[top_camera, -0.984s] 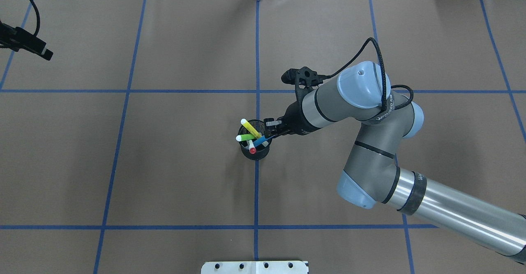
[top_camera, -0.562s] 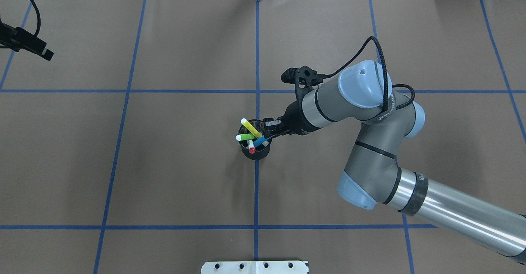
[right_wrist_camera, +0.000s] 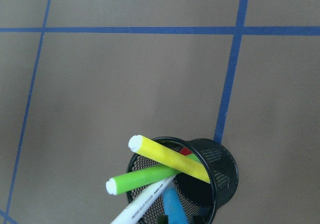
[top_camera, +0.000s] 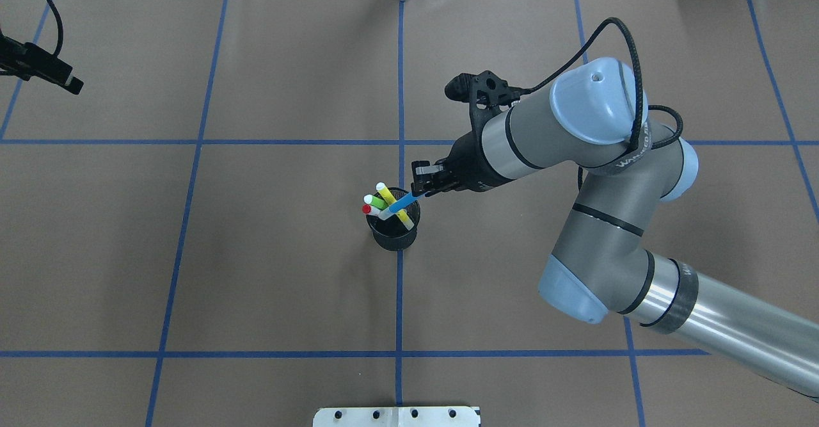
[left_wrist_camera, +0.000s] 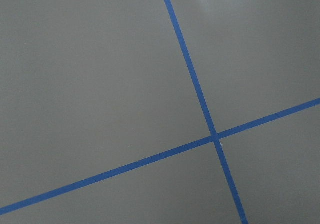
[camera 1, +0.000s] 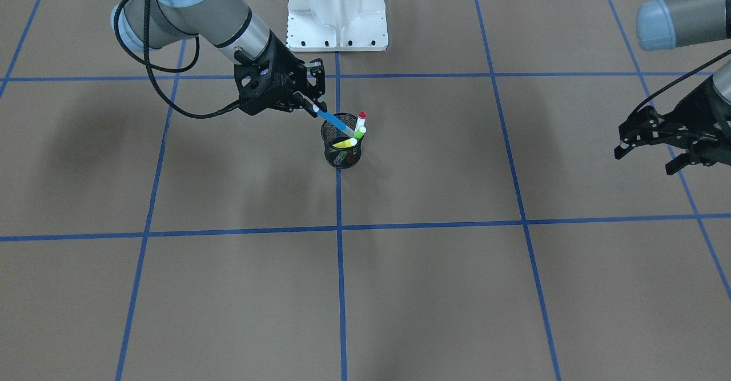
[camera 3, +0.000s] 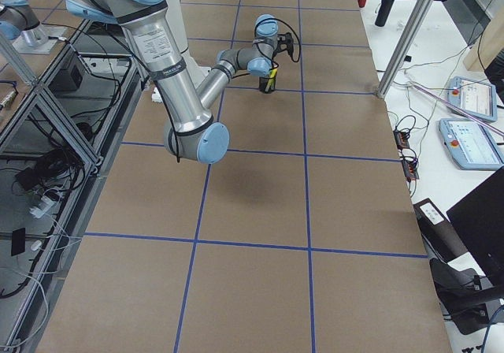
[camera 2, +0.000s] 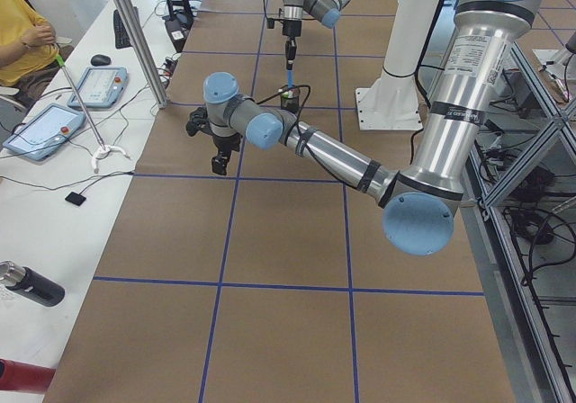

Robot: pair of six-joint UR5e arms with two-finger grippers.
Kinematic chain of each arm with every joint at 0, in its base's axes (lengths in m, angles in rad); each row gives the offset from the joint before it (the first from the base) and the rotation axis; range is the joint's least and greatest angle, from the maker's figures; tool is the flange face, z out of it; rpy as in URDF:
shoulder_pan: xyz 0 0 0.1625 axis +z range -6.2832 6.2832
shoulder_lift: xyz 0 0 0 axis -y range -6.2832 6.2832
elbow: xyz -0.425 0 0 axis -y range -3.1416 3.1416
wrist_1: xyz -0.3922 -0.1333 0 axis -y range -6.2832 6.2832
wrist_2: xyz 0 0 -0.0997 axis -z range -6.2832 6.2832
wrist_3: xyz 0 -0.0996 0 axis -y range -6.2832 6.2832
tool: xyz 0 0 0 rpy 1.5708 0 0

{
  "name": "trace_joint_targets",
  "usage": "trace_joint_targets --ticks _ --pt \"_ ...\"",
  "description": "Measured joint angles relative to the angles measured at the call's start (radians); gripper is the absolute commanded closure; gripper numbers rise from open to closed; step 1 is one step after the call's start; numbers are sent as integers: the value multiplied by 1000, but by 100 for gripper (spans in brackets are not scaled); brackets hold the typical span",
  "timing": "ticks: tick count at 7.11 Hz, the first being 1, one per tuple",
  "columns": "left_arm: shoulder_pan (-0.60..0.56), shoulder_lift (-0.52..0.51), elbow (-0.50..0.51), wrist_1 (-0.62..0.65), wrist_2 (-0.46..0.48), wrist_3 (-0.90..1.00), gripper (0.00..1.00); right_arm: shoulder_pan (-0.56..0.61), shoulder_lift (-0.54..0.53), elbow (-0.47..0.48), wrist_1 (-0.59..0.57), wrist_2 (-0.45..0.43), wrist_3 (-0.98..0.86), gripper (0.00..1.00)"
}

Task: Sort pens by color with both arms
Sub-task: 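Lift the blue marker out and carry it farther from the robot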

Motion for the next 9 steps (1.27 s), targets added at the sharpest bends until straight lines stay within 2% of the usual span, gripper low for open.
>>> trace_joint_targets --ticks 2,4,7,9 --pt "0 0 0 0 0 0 0 34 3 76 -111 13 -1 100" --pt "0 -1 1 0 0 0 0 52 10 102 -160 -16 2 100" --pt "1 0 1 0 0 0 0 55 21 56 -166 -206 6 100" --pt "2 -1 1 0 0 0 0 54 80 -58 -164 -402 34 100"
